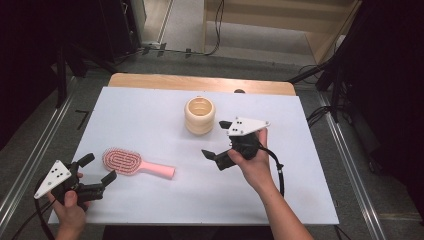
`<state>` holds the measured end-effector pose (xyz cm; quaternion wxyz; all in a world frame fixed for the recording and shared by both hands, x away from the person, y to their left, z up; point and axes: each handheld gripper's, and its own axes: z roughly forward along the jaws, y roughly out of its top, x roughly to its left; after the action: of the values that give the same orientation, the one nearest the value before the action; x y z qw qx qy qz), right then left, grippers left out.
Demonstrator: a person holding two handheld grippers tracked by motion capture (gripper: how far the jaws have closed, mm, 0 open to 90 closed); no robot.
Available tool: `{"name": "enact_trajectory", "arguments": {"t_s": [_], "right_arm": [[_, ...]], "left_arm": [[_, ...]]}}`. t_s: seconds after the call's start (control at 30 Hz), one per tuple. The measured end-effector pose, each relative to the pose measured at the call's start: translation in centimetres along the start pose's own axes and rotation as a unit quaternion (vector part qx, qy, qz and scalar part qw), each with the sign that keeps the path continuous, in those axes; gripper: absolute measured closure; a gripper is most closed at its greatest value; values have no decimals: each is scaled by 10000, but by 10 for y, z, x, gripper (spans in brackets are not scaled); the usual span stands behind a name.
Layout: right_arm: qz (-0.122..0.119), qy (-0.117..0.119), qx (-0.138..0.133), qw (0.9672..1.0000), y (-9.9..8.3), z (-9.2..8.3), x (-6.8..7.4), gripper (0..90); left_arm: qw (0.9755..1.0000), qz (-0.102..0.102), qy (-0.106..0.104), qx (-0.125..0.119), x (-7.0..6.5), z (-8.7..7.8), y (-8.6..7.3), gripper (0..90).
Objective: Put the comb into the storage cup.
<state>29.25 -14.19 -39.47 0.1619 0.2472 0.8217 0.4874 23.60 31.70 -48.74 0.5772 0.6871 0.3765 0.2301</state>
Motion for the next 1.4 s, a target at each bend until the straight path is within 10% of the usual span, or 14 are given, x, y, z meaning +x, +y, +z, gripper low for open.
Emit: {"name": "enact_trajectory", "arguments": {"t_s": [1.4], "right_arm": [[-328, 791, 825, 9929, 39, 98, 38, 0]], "left_arm": [[9999, 84, -55, -41, -1, -1, -1, 0]]}}
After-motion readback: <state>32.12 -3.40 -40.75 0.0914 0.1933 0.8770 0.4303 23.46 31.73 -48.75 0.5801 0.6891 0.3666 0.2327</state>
